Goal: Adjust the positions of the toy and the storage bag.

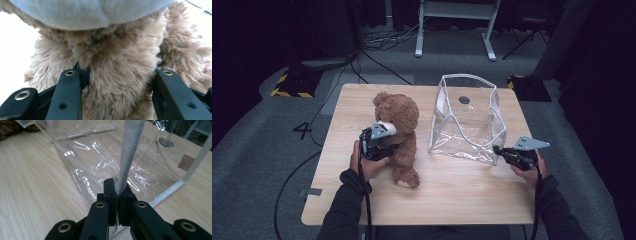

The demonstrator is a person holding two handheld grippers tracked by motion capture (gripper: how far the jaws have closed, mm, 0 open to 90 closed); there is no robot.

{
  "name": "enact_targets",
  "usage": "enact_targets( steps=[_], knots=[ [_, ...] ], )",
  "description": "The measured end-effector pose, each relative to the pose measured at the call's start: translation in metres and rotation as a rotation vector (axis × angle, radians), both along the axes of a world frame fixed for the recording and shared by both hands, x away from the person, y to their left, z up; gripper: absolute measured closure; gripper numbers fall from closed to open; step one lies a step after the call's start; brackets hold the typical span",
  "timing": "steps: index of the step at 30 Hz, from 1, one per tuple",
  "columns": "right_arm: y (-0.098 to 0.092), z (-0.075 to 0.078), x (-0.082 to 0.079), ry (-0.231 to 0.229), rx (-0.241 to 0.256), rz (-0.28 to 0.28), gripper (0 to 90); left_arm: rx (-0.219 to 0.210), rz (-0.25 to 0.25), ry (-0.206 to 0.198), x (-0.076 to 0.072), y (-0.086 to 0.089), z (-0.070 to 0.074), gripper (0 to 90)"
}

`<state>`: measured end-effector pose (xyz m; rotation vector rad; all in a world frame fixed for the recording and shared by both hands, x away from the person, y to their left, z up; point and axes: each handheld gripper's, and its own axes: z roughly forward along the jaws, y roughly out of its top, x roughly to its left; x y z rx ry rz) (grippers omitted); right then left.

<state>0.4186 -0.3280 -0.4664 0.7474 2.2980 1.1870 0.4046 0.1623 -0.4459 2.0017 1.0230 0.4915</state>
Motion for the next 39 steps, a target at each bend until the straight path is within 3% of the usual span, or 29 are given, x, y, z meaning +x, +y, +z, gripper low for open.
enact_targets(
  steps=[9,12,16,19,21,23,29,32,33,35,39],
  knots=[
    [0.048,0.004,-0.009,-0.016,-0.038,0.181,87.7,-0.01,0.027,-0.017,-0.016,0.023,-0.003,57.5],
    [0.052,0.003,-0.02,-0.016,-0.032,0.227,87.7,-0.009,0.024,-0.024,-0.022,0.027,-0.004,57.5],
    [0.04,-0.001,-0.036,-0.01,-0.007,0.258,87.6,-0.007,0.019,-0.032,-0.028,0.029,-0.005,57.5],
    [0.027,-0.002,-0.045,-0.003,0.012,0.227,86.4,-0.004,0.019,-0.041,-0.031,0.03,-0.006,57.5],
    [0.02,-0.001,-0.048,-0.016,0.052,0.185,72.3,-0.015,0.026,-0.044,-0.032,0.031,-0.008,57.5],
    [0.013,0.0,-0.049,0.003,0.069,0.159,56.2,-0.03,0.03,-0.046,-0.032,0.033,-0.01,57.4],
    [-0.016,-0.001,-0.051,0.062,0.065,0.07,36.5,-0.059,0.025,-0.044,-0.031,0.036,-0.013,56.3],
    [-0.023,-0.004,-0.05,0.076,0.041,0.021,32.6,-0.065,0.031,-0.047,-0.032,0.036,-0.014,55.2],
    [-0.032,-0.011,-0.048,0.095,0.002,-0.026,29.9,-0.066,0.028,-0.046,-0.031,0.037,-0.015,55.0],
    [-0.038,-0.016,-0.045,0.103,-0.024,-0.069,28.8,-0.064,0.033,-0.045,-0.032,0.036,-0.015,54.4],
    [-0.052,-0.023,-0.037,0.126,-0.02,-0.152,28.0,-0.024,0.027,-0.04,-0.033,0.033,-0.013,54.5]
  ],
)
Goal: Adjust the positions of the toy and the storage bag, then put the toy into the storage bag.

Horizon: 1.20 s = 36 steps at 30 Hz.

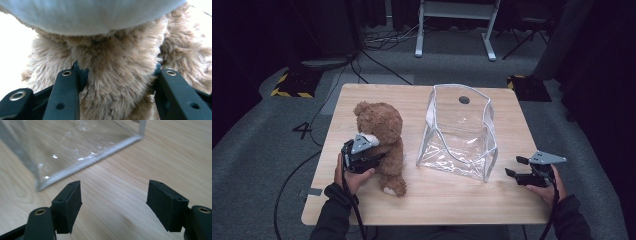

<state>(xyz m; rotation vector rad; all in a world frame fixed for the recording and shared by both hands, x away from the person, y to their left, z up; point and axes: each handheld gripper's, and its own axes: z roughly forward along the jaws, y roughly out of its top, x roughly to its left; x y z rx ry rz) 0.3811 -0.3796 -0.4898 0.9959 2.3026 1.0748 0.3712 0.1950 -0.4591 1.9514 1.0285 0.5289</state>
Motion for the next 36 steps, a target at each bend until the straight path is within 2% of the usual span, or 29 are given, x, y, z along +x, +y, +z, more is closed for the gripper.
enact_targets(
  steps=[3,6,11,18,20,24,27,33,36],
  knots=[
    [-0.007,-0.006,0.004,0.027,0.004,-0.034,27.5,0.006,-0.003,-0.006,0.0,-0.001,0.0,55.0],
    [-0.012,-0.01,0.007,0.047,0.016,-0.051,27.4,-0.024,-0.004,-0.001,0.001,0.002,-0.002,55.3],
    [-0.015,-0.016,0.01,0.073,0.019,-0.093,25.2,-0.046,0.003,-0.004,0.0,0.003,-0.004,55.3],
    [-0.011,-0.02,0.012,0.086,-0.007,-0.106,24.8,-0.024,-0.001,-0.043,-0.003,0.0,-0.005,56.5],
    [-0.009,-0.02,0.012,0.09,-0.022,-0.099,24.3,-0.031,-0.004,-0.053,-0.003,-0.001,-0.005,57.4],
    [-0.009,-0.021,0.013,0.094,-0.014,-0.104,24.3,-0.029,-0.009,-0.078,-0.005,-0.002,-0.003,59.9],
    [-0.009,-0.021,0.013,0.095,-0.014,-0.106,24.4,-0.043,0.0,-0.091,-0.005,-0.004,-0.002,61.8],
    [-0.009,-0.021,0.013,0.096,-0.008,-0.106,24.6,-0.051,0.015,-0.13,-0.006,-0.006,0.005,63.7],
    [-0.009,-0.021,0.013,0.099,-0.004,-0.102,24.6,-0.064,0.019,-0.165,-0.006,-0.01,0.017,63.7]
  ],
)
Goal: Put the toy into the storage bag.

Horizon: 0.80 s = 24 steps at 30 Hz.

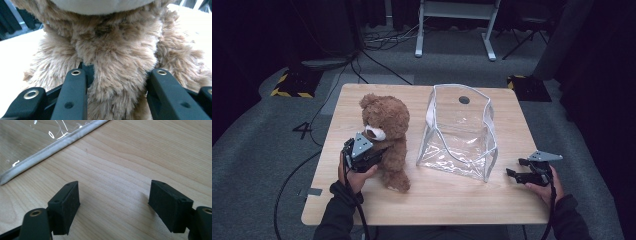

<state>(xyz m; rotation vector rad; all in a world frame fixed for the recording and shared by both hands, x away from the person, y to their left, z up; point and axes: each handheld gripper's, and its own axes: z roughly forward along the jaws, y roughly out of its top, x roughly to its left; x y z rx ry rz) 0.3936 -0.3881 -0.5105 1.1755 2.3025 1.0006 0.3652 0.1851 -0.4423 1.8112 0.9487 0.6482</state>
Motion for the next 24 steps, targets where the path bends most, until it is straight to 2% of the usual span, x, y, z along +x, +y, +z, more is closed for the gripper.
enact_targets(
  steps=[3,6,10,17,19,20,24],
  knots=[
    [0.0,0.0,0.0,0.0,0.002,-0.001,24.9,0.004,-0.005,-0.017,0.0,-0.002,0.005,63.6],
    [0.0,0.0,0.0,0.0,0.002,0.0,24.9,-0.009,-0.005,-0.037,0.001,-0.005,0.013,63.5],
    [0.0,0.0,0.0,-0.001,0.001,-0.001,25.0,-0.041,-0.005,-0.075,0.004,-0.007,0.027,63.4],
    [0.0,0.0,0.0,-0.005,-0.005,0.005,25.0,-0.05,-0.011,-0.127,0.005,-0.013,0.054,63.2],
    [0.001,0.0,0.0,-0.005,-0.005,0.004,25.1,-0.052,-0.012,-0.133,0.005,-0.013,0.057,63.1],
    [0.001,0.0,0.0,-0.005,-0.005,0.004,25.1,-0.056,-0.019,-0.148,0.007,-0.015,0.066,63.1],
    [0.001,0.0,0.0,-0.004,-0.006,0.005,24.9,-0.069,-0.042,-0.167,0.01,-0.018,0.081,63.1]
  ],
)
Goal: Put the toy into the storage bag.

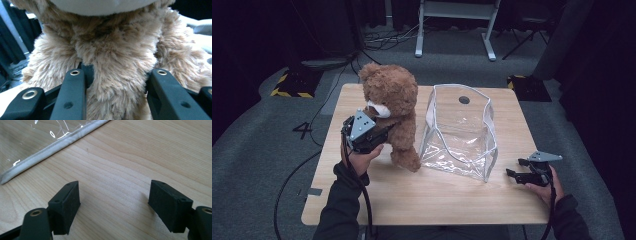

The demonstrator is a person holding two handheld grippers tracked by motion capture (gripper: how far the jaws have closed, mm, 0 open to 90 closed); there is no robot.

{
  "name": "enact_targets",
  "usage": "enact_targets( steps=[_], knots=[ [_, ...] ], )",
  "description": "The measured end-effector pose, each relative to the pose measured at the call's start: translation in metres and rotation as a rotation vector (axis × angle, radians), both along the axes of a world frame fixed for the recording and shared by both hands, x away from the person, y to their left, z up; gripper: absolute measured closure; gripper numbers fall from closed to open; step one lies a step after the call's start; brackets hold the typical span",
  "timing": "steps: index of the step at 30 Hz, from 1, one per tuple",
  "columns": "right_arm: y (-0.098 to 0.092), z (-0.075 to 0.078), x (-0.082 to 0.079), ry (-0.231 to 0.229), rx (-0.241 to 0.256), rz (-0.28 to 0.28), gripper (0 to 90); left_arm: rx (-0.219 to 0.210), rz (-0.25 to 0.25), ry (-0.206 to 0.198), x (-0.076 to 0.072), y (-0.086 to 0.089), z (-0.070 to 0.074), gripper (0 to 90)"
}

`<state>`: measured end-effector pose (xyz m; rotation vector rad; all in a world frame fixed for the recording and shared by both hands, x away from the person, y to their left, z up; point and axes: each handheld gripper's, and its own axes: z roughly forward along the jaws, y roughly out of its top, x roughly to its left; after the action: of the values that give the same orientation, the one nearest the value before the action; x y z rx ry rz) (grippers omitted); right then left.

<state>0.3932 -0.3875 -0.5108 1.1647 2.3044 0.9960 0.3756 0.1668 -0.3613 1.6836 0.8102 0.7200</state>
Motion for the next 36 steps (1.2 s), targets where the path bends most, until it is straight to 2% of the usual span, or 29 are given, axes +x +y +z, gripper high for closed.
enact_targets(
  steps=[3,5,9,15,17,29,30,33,36],
  knots=[
    [0.0,0.0,0.0,0.0,0.0,-0.001,24.9,-0.004,-0.001,-0.012,0.001,-0.002,0.007,63.0],
    [0.0,0.0,0.0,0.0,0.0,-0.001,24.9,-0.014,-0.003,-0.032,0.003,-0.004,0.017,63.0],
    [0.0,0.0,0.0,-0.001,0.001,-0.002,24.9,-0.026,-0.013,-0.05,0.004,-0.007,0.026,62.8],
    [0.001,0.0,0.0,-0.003,0.002,-0.005,24.9,0.007,-0.031,-0.081,0.007,-0.019,0.046,62.6],
    [0.001,-0.001,0.0,-0.004,0.003,-0.006,24.9,0.0,-0.036,-0.088,0.008,-0.022,0.052,62.5],
    [0.002,-0.001,-0.001,-0.007,0.004,-0.004,25.0,-0.004,-0.035,-0.133,0.009,-0.031,0.074,62.1],
    [0.002,-0.001,-0.001,-0.007,0.004,-0.004,24.9,-0.021,-0.041,-0.136,0.009,-0.031,0.079,62.1],
    [0.002,-0.001,-0.001,-0.007,0.004,-0.004,25.0,-0.034,-0.049,-0.146,0.008,-0.033,0.086,62.1],
    [0.002,-0.001,-0.001,-0.007,0.004,-0.004,25.0,-0.032,-0.058,-0.154,0.007,-0.035,0.091,62.0]
  ],
)
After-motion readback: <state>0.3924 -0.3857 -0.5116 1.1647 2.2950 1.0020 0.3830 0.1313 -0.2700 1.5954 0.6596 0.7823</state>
